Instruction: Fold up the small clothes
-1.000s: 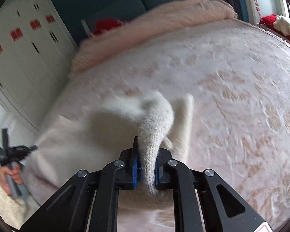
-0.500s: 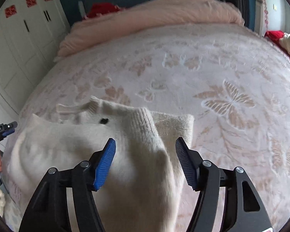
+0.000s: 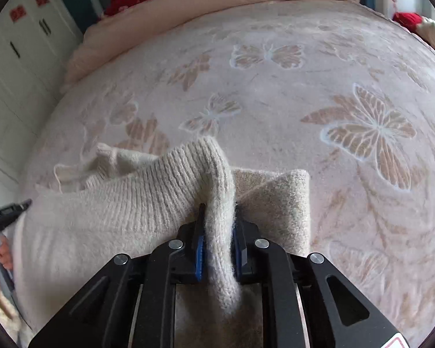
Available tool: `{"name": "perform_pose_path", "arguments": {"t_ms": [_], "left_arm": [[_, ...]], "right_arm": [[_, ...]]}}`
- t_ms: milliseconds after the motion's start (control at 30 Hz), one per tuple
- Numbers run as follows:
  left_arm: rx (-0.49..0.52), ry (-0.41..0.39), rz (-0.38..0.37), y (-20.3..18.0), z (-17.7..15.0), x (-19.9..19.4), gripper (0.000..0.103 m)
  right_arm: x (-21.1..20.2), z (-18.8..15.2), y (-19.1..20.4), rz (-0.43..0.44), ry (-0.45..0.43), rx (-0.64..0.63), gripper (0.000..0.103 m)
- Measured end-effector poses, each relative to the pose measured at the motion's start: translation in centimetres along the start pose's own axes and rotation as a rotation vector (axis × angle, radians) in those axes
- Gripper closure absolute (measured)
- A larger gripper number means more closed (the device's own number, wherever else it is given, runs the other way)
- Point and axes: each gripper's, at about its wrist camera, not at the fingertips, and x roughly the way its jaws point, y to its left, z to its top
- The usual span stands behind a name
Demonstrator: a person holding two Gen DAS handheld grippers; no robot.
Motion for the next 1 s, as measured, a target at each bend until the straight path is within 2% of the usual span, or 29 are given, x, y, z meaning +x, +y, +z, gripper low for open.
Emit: {"name": "perform_pose_path", "arguments": {"t_ms": [100, 167, 267, 333, 400, 433, 467, 533, 567, 600, 700, 767, 833, 867, 933, 1000], "left_arm": [[-0.020, -0.066, -0.041, 0.7, -1.0, -3.8, 0.087], [-0.002, -0.117, -0.075, 0.8, -2.5, -7.1, 0.082], [0.032, -0.143, -0.145, 0.5, -6.4, -11.4, 0.077], [0.064, -0.093, -0.170, -0.2, -9.5, -11.6, 0.077], [0.109, -0.047, -0.101, -0.7, -12.1, -10.2, 0.077], [0.112, -0.017, -0.046, -0.2, -13.1, -9.2, 0.078], [0.102, -0.012, -0.032, 0.2, -13.5, -8.7, 0.080], [0.041, -0.028, -0.059, 2.2, -13.9, -8.3, 0.094], [0.033, -0.032, -0.058, 2.5, -13.9, -8.4, 0.094], [0.031, -0.028, -0.057, 2.6, -13.7, -8.5, 0.094], [-0.008, -0.045, -0.061, 2.2, -13.5, -9.4, 0.092], [-0.013, -0.043, -0.040, 2.4, -13.7, -9.6, 0.092], [-0.051, -0.036, -0.063, 3.5, -14.1, -10.3, 0.092], [-0.076, -0.050, -0.074, 4.3, -14.2, -11.3, 0.092], [-0.119, -0.078, -0.096, 5.2, -14.3, -13.0, 0.088], [-0.165, -0.111, -0.153, 5.3, -14.4, -14.5, 0.087]], "right_arm": [[-5.8, -1.3, 0.8, 0.020, -0.133, 0.003, 0.083], [-9.6, -3.6, 1.6, 0.076, -0.168, -0.027, 0.083], [-11.4, -7.6, 2.9, 0.150, -0.111, -0.053, 0.089], [-10.5, -10.8, 4.0, 0.175, -0.030, -0.085, 0.096], [-8.7, -13.1, 4.6, 0.134, 0.029, -0.126, 0.103], [-8.1, -13.8, 3.7, 0.081, 0.026, -0.125, 0.103], [-7.7, -14.2, 1.7, -0.003, 0.011, -0.099, 0.103], [-8.2, -14.4, -1.7, 0.049, 0.008, 0.023, 0.103], [-8.7, -14.4, -2.3, 0.054, 0.007, 0.053, 0.103], [-9.7, -14.3, -1.4, 0.030, -0.003, 0.034, 0.103], [-10.9, -14.4, 1.9, 0.033, -0.034, -0.102, 0.103], [-9.2, -14.9, 1.1, -0.074, 0.012, -0.136, 0.103], [-9.5, -15.4, -1.1, -0.005, 0.014, -0.033, 0.103], [-10.2, -15.2, -1.0, -0.007, 0.008, -0.007, 0.103], [-13.0, -14.9, 0.6, -0.005, -0.061, -0.019, 0.100], [-14.7, -14.5, 3.5, 0.062, -0.106, -0.079, 0.100]]}}
